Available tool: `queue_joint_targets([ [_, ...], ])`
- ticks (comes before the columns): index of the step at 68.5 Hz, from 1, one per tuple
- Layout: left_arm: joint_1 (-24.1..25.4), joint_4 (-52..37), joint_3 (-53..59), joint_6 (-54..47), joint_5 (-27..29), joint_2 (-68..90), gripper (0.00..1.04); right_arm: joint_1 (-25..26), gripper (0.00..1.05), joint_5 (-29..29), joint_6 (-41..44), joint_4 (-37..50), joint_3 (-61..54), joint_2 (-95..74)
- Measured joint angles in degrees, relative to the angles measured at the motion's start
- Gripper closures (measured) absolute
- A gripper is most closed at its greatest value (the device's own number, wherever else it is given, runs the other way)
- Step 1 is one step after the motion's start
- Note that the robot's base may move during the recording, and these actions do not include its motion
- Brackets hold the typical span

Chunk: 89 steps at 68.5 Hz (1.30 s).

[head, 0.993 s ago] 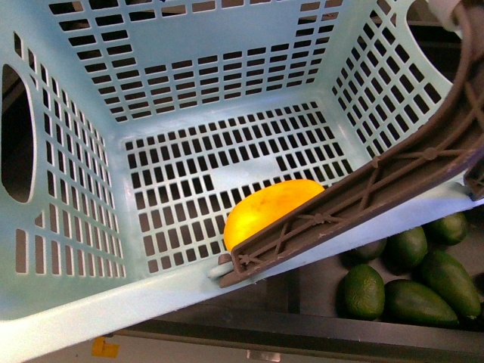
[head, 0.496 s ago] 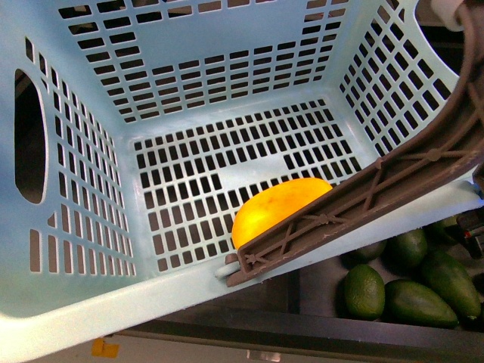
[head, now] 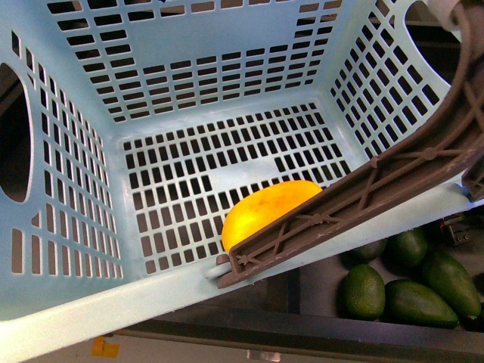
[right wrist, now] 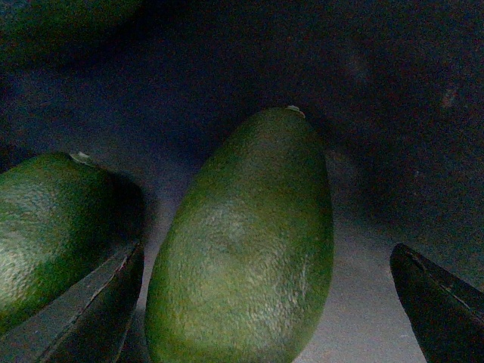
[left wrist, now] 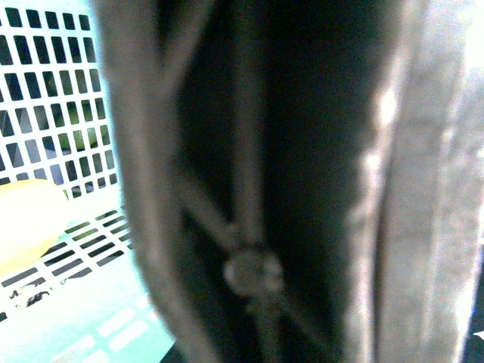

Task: Pick mango and avocado into basket

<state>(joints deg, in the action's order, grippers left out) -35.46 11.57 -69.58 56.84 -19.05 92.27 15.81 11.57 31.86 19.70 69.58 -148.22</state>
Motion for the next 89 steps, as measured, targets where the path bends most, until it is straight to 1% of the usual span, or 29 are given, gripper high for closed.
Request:
queue_joint_targets([
  [32, 0.0, 0.0, 0.0, 0.0, 0.0, 0.0, 0.92, -0.2, 0.09, -0.8, -2.0, -0.8, 2.5, -3.2],
  [35, 0.0, 0.0, 0.0, 0.0, 0.0, 0.0, 0.92, -0.2, 0.14, -0.9, -2.1, -0.8, 2.5, -3.3],
  [41, 0.0, 0.0, 0.0, 0.0, 0.0, 0.0, 0.92, -0.7, 0.33, -1.1, -2.1, -0.7, 2.8, -3.7],
  [49, 0.0, 0.0, 0.0, 0.0, 0.0, 0.0, 0.92, -1.1, 0.46, -1.0, -2.1, -0.6, 2.8, -3.8],
  [54, 0.0, 0.0, 0.0, 0.0, 0.0, 0.0, 0.92, -1.3, 0.50, -1.0, -2.1, -0.6, 2.9, -3.8],
  [78, 0.0, 0.0, 0.0, 0.0, 0.0, 0.0, 0.92, -0.5, 0.51, -0.4, -2.8, 1.5, 1.5, -3.0],
  [84, 0.0, 0.0, 0.0, 0.0, 0.0, 0.0, 0.92, 0.2, 0.51, 0.8, -3.6, 2.9, -0.3, -1.5],
  [89, 0.0, 0.0, 0.0, 0.0, 0.0, 0.0, 0.92, 2.1, 0.51, 3.4, -5.4, 6.2, -4.0, 2.4],
])
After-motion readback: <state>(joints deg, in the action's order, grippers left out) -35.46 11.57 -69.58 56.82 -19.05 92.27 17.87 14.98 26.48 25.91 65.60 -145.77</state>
